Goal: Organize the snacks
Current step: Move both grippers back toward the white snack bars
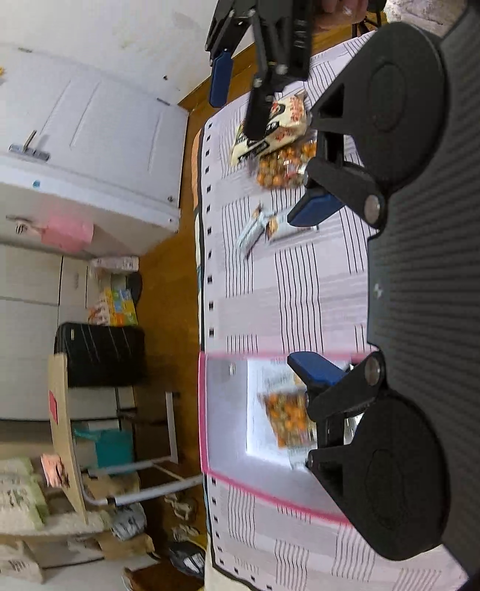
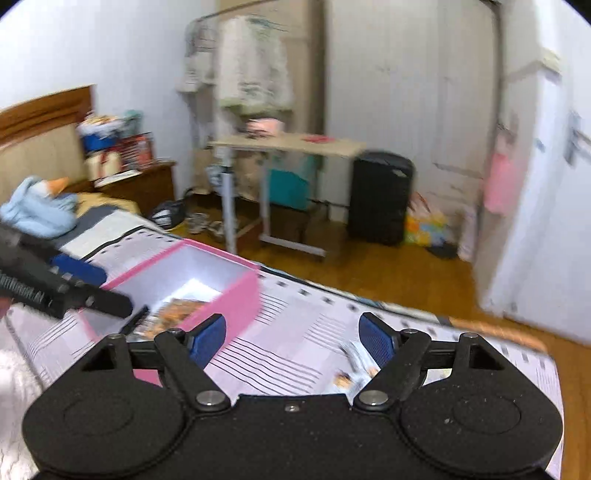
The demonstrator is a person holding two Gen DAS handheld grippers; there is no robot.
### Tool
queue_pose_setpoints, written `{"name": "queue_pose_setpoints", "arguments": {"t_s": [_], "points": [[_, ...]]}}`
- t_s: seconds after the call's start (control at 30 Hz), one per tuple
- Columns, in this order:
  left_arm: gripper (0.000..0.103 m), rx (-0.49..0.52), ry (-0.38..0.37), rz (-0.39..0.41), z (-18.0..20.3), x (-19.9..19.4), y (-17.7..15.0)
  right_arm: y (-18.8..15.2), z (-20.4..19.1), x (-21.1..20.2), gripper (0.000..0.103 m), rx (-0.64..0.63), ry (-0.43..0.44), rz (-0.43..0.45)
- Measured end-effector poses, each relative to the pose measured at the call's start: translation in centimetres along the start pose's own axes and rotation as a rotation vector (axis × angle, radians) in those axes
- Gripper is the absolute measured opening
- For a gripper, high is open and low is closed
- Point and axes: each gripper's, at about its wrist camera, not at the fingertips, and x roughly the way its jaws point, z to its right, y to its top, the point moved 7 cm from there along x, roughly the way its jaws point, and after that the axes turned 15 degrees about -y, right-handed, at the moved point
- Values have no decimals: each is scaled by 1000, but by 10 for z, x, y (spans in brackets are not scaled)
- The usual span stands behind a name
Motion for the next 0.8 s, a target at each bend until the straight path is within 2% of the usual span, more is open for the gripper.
{"name": "queue_pose_setpoints", "arguments": {"t_s": [0.13,0.27,0.4,0.53,0.67,0.8], "points": [[74,0,-36,-35,19,43,-8,-8,30,17,83,82,-4,-44],[74,-8,-33,-63,28,88,-13,-18,45,46,82,137,16,-111],[74,-4,-35,-87,32,127,-14,-27,51,83,72,167,34,-181],[72,-18,-36,-115,30,166,-16,-36,54,124,68,197,50,-233],[70,-39,-30,-91,24,198,-19,-46,59,153,58,235,49,-233],[64,-86,-74,-97,15,226,-30,-59,58,176,53,259,48,-226]]}}
